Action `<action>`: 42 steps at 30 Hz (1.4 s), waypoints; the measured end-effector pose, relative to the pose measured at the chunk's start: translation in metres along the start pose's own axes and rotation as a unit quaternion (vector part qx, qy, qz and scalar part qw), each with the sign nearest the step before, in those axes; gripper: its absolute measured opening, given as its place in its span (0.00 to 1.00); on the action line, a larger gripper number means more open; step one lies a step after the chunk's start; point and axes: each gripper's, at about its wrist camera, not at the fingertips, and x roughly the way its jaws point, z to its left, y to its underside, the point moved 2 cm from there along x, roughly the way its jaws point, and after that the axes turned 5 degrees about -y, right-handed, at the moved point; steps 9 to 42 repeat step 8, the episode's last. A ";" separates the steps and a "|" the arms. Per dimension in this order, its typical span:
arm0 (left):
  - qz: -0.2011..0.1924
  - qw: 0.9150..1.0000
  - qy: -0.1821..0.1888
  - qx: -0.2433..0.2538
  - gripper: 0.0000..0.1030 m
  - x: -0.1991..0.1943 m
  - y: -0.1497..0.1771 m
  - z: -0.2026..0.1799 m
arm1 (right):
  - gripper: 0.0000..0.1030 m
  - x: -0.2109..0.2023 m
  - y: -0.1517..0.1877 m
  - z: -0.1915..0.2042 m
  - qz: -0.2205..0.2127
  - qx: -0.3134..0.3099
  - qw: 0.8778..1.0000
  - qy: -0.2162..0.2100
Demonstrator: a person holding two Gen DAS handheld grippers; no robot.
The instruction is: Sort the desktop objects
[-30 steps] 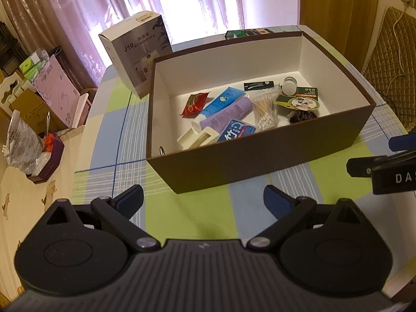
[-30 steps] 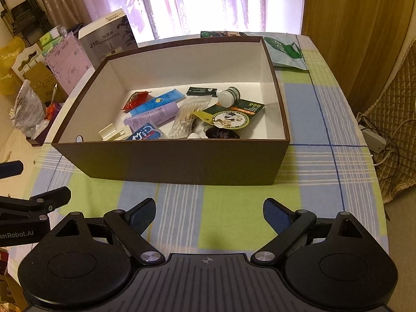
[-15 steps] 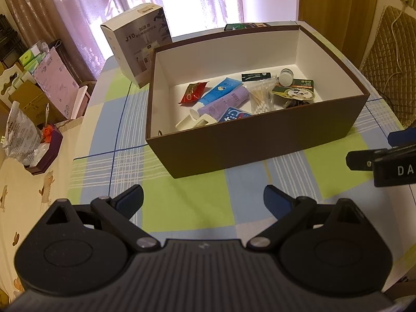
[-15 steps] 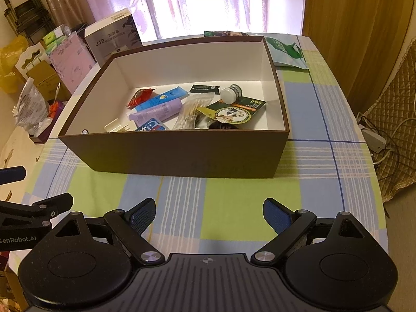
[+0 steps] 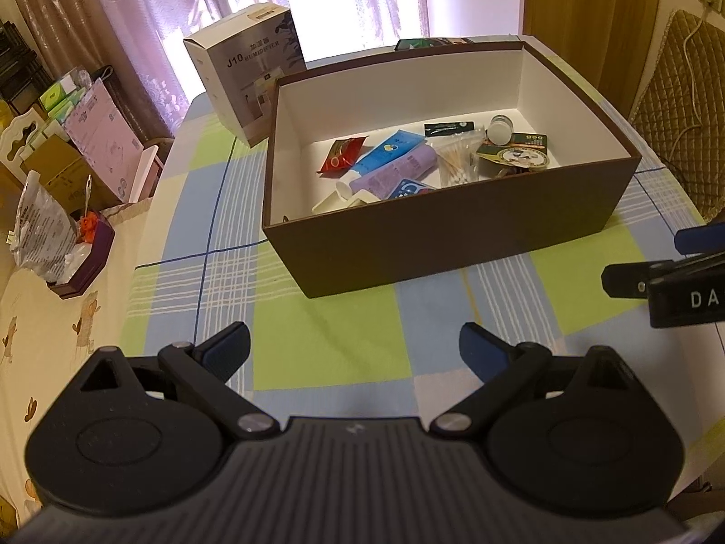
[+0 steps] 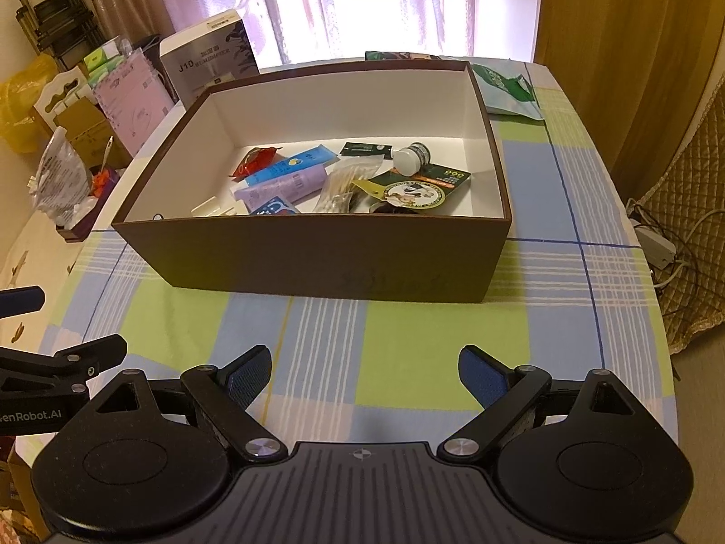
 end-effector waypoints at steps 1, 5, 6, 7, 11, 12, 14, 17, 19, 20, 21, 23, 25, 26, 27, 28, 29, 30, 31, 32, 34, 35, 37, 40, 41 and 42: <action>-0.001 1.000 0.001 0.000 0.94 -0.001 0.000 0.000 | 0.92 0.000 0.000 0.000 0.000 0.000 1.000 0.000; -0.006 1.000 0.001 0.001 0.94 -0.004 0.003 -0.002 | 0.92 -0.001 0.002 0.001 0.001 -0.002 1.000 -0.001; -0.007 1.000 0.000 0.000 0.94 -0.005 0.003 -0.002 | 0.92 -0.001 0.002 0.002 0.002 -0.003 1.000 -0.001; -0.007 1.000 -0.001 0.000 0.94 -0.005 0.003 -0.002 | 0.92 -0.001 0.003 0.002 0.002 -0.003 1.000 -0.001; -0.006 1.000 -0.001 0.000 0.94 -0.005 0.003 -0.001 | 0.92 -0.001 0.003 0.002 0.002 -0.004 1.000 -0.001; -0.006 1.000 -0.001 0.000 0.94 -0.005 0.003 -0.001 | 0.92 -0.001 0.003 0.002 0.002 -0.004 1.000 -0.001; -0.006 1.000 -0.001 0.000 0.94 -0.005 0.003 -0.001 | 0.92 -0.001 0.003 0.002 0.002 -0.004 1.000 -0.001; -0.006 1.000 -0.001 0.000 0.94 -0.005 0.003 -0.001 | 0.92 -0.001 0.003 0.002 0.002 -0.004 1.000 -0.001; -0.006 1.000 -0.001 0.000 0.94 -0.005 0.003 -0.001 | 0.92 -0.001 0.003 0.002 0.002 -0.004 1.000 -0.001; -0.006 1.000 -0.001 0.000 0.94 -0.005 0.003 -0.001 | 0.92 -0.001 0.003 0.002 0.002 -0.004 1.000 -0.001; -0.006 1.000 -0.001 0.000 0.94 -0.005 0.003 -0.001 | 0.92 -0.001 0.003 0.002 0.002 -0.004 1.000 -0.001; -0.006 1.000 -0.001 0.000 0.94 -0.005 0.003 -0.001 | 0.92 -0.001 0.003 0.002 0.002 -0.004 1.000 -0.001; -0.006 1.000 -0.001 0.000 0.94 -0.005 0.003 -0.001 | 0.92 -0.001 0.003 0.002 0.002 -0.004 1.000 -0.001; -0.006 1.000 -0.001 0.000 0.94 -0.005 0.003 -0.001 | 0.92 -0.001 0.003 0.002 0.002 -0.004 1.000 -0.001; -0.006 1.000 -0.001 0.000 0.94 -0.005 0.003 -0.001 | 0.92 -0.001 0.003 0.002 0.002 -0.004 1.000 -0.001; -0.006 1.000 -0.001 0.000 0.94 -0.005 0.003 -0.001 | 0.92 -0.001 0.003 0.002 0.002 -0.004 1.000 -0.001; -0.006 1.000 -0.001 0.000 0.94 -0.005 0.003 -0.001 | 0.92 -0.001 0.003 0.002 0.002 -0.004 1.000 -0.001; -0.006 1.000 -0.001 0.000 0.94 -0.005 0.003 -0.001 | 0.92 -0.001 0.003 0.002 0.002 -0.004 1.000 -0.001; -0.006 1.000 -0.001 0.000 0.94 -0.005 0.003 -0.001 | 0.92 -0.001 0.003 0.002 0.002 -0.004 1.000 -0.001; -0.006 1.000 -0.001 0.000 0.94 -0.005 0.003 -0.001 | 0.92 -0.001 0.003 0.002 0.002 -0.004 1.000 -0.001; -0.006 1.000 -0.001 0.000 0.94 -0.005 0.003 -0.001 | 0.92 -0.001 0.003 0.002 0.002 -0.004 1.000 -0.001; -0.006 1.000 -0.001 0.000 0.94 -0.005 0.003 -0.001 | 0.92 -0.001 0.003 0.002 0.002 -0.004 1.000 -0.001; -0.006 1.000 -0.001 0.000 0.94 -0.005 0.003 -0.001 | 0.92 -0.001 0.003 0.002 0.002 -0.004 1.000 -0.001; -0.006 1.000 -0.001 0.000 0.94 -0.005 0.003 -0.001 | 0.92 -0.001 0.003 0.002 0.002 -0.004 1.000 -0.001; -0.006 1.000 -0.001 0.000 0.94 -0.005 0.003 -0.001 | 0.92 -0.001 0.003 0.002 0.002 -0.004 1.000 -0.001; -0.006 1.000 -0.001 0.000 0.94 -0.005 0.003 -0.001 | 0.92 -0.001 0.003 0.002 0.002 -0.004 1.000 -0.001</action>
